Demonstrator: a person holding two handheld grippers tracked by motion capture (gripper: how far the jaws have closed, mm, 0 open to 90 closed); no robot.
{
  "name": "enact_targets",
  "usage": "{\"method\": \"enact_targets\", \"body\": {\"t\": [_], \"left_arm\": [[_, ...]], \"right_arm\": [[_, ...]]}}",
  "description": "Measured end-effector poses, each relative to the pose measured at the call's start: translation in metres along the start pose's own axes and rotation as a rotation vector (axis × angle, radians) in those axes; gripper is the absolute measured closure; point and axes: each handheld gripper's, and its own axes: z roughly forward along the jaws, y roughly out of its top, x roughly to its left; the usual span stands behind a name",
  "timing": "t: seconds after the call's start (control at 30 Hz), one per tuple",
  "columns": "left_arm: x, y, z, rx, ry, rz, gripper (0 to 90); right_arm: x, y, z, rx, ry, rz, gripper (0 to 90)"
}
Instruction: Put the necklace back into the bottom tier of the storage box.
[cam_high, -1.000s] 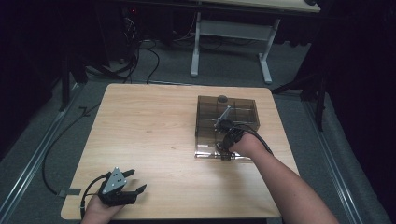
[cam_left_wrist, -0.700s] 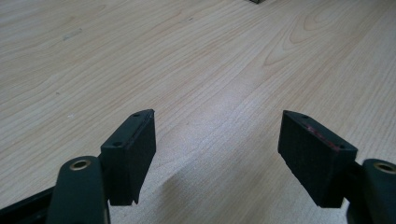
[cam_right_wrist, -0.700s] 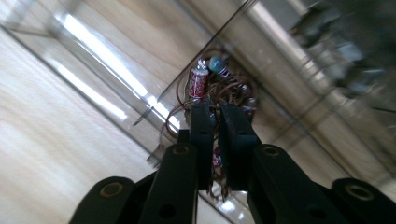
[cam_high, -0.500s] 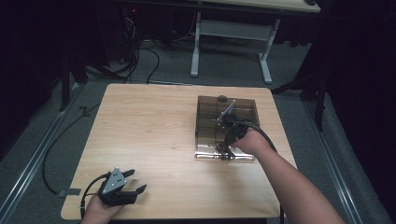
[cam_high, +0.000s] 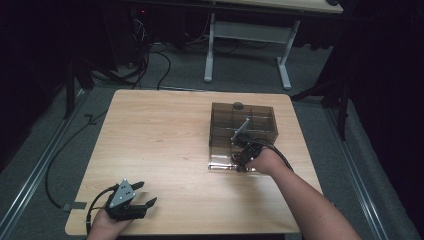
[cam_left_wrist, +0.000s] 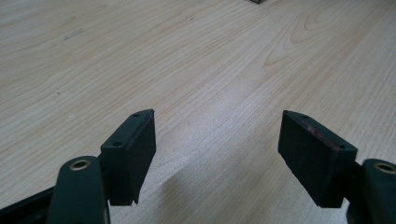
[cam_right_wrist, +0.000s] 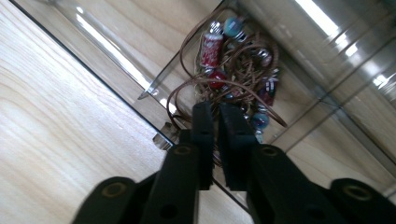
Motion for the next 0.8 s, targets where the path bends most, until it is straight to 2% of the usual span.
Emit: {"method": "enact_targets", "body": {"t": [0.07,0.13,0.27,0.33,0.4,0.43,0.5,0.6,0.67,0.8], "left_arm": [[0.0,0.0,0.0,-0.003,0.001,0.0,28.1],[0.0,0.0,0.0,-0.003,0.003,0.0,28.1],[0.0,0.0,-0.001,-0.008,0.006,-0.001,28.1],[0.001,-0.001,-0.002,-0.02,0.009,-0.016,27.9],[0.002,-0.002,-0.003,-0.028,0.012,-0.028,27.8],[0.002,-0.002,-0.004,-0.034,0.013,-0.033,27.8],[0.002,-0.003,-0.005,-0.036,0.013,-0.035,27.7],[0.002,-0.003,-0.005,-0.036,0.019,-0.033,27.6],[0.001,-0.003,-0.005,-0.036,0.022,-0.03,27.6],[0.0,-0.003,-0.005,-0.036,0.029,-0.023,27.5]], "right_arm": [[0.0,-0.001,-0.005,-0.008,-0.001,0.016,80.6],[-0.005,-0.007,-0.018,-0.05,-0.01,0.026,79.5],[-0.007,-0.017,-0.031,-0.066,-0.009,0.033,79.5],[-0.007,-0.025,-0.035,-0.067,-0.007,0.04,79.7],[-0.008,-0.033,-0.036,-0.069,-0.009,0.029,79.8],[-0.007,-0.039,-0.037,-0.057,-0.013,0.046,79.8],[-0.007,-0.043,-0.037,-0.059,-0.019,0.043,79.7],[-0.007,-0.053,-0.036,-0.067,-0.005,0.063,78.8],[-0.008,-0.06,-0.033,-0.071,-0.007,0.049,75.6],[-0.008,-0.077,-0.026,-0.123,0.03,0.091,66.1]]}}
